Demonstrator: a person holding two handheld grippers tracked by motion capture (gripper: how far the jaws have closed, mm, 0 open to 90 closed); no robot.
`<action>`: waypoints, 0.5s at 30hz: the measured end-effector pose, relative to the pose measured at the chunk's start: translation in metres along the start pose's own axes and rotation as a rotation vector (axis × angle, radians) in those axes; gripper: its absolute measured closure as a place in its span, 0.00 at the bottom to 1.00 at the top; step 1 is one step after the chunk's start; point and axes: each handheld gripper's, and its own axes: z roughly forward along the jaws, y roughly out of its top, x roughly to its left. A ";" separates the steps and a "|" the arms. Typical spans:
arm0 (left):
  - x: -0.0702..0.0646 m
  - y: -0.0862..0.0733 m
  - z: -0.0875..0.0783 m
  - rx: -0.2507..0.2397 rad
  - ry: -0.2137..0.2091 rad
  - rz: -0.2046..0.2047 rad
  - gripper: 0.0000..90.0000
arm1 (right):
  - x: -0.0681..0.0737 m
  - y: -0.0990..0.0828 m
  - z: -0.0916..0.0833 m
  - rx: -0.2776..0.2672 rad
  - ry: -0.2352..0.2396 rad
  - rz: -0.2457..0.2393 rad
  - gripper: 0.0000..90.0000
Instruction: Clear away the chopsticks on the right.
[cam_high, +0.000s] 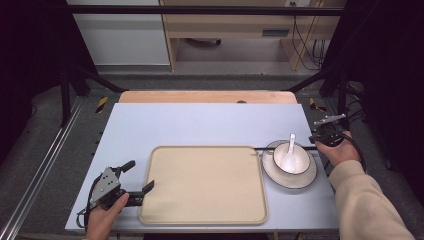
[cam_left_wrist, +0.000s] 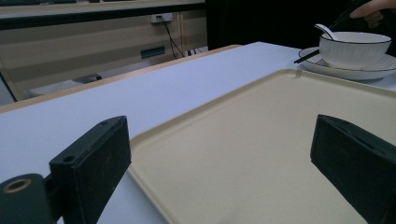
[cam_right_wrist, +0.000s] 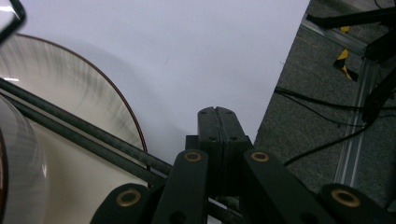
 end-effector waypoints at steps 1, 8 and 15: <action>0.000 0.000 0.000 0.001 -0.001 0.000 0.05 | 0.000 0.000 0.000 0.008 0.001 -0.005 1.00; -0.001 0.000 0.000 0.003 -0.006 0.002 0.05 | 0.003 -0.009 -0.004 0.041 0.004 -0.012 1.00; -0.003 -0.001 0.003 0.008 -0.012 0.002 0.06 | 0.011 -0.026 -0.021 0.027 0.013 -0.014 1.00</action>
